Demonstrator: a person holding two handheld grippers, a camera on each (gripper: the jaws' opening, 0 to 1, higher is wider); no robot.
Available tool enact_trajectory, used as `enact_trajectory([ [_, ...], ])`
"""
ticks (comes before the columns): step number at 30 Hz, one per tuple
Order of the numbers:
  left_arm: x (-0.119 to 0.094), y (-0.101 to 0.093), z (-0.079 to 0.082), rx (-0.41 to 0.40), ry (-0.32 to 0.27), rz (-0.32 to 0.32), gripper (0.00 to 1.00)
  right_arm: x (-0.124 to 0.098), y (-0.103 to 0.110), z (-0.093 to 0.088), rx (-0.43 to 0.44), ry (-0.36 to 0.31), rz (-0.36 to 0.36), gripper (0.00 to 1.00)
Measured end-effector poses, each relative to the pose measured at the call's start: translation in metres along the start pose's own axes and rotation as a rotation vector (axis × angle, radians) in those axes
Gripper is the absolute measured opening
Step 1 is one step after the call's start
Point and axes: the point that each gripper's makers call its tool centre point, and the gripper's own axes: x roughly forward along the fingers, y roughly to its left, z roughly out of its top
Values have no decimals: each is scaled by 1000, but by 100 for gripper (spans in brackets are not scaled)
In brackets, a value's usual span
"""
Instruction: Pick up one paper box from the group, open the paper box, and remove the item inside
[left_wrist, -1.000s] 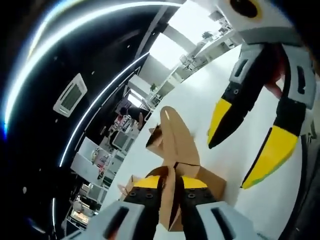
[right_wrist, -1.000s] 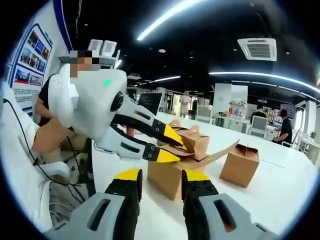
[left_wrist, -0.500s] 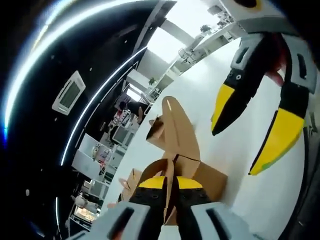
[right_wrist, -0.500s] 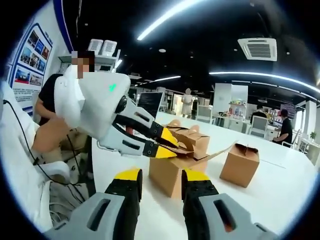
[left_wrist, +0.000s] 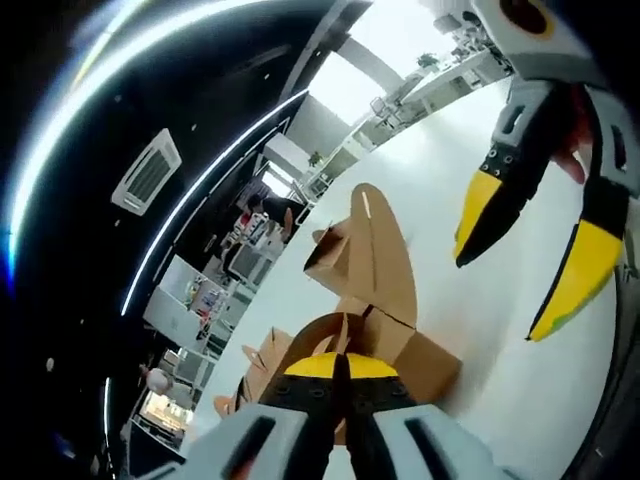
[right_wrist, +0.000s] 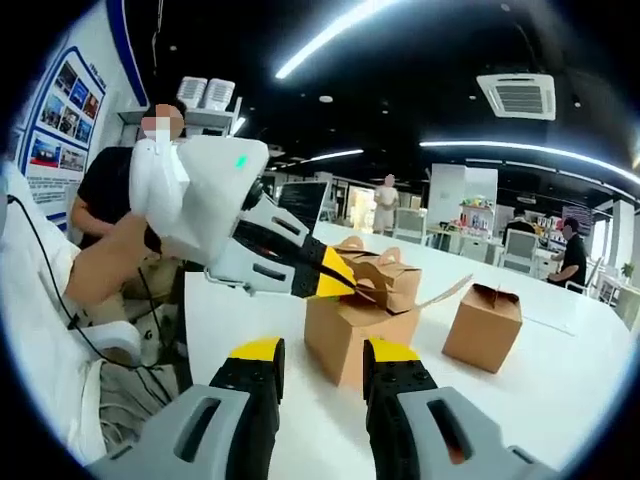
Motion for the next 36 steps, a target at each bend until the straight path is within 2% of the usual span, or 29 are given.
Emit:
enact_trajectory([
  [11,-8,6,5,-64,12,21,3,0,2,0,-6,4,3,32],
  [18,-13,-2,6,-109,10,0,3,1,2,0,-7,5,7,32],
  [31,-26,12,5,-244,-22,11,3,0,2,2,-6,-1,4,32],
  [36,-28,17,4,-288,-37,1,3,2,8,-5,-8,25,22,32],
])
